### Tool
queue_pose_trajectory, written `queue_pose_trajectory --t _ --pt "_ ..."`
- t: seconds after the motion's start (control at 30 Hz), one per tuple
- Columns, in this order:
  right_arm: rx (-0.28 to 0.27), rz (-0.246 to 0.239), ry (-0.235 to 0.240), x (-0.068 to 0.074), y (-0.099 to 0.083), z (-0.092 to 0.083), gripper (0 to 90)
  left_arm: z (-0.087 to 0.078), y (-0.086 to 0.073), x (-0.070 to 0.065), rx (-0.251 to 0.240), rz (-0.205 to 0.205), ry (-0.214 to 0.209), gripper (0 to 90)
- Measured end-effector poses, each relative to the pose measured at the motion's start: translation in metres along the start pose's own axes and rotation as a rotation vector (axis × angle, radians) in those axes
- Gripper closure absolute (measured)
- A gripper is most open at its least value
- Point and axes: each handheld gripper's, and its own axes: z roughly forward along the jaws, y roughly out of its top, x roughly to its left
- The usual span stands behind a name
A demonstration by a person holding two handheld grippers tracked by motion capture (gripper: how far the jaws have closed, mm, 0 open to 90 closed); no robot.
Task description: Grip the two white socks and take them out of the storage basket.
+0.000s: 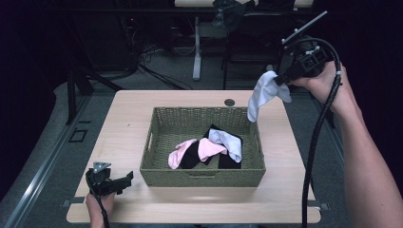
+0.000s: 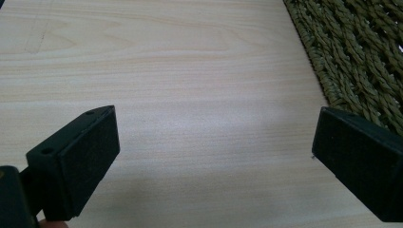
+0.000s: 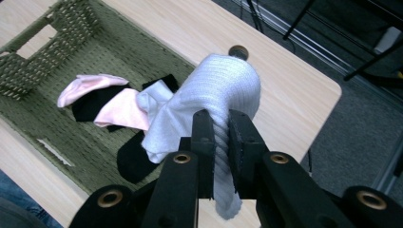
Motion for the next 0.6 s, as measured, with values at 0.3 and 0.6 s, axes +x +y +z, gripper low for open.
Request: queue_pose_trajectory --t 0.3,0.6 --pt "0.001 0.048 -0.035 -0.020 -0.020 -0.012 82.2 0.000 0.000 0.000 0.002 -0.004 0.002 1.7" --pt "0.044 0.103 -0.061 -0.040 -0.047 0.008 82.2 0.001 0.000 0.000 -0.010 -0.004 0.003 1.7"
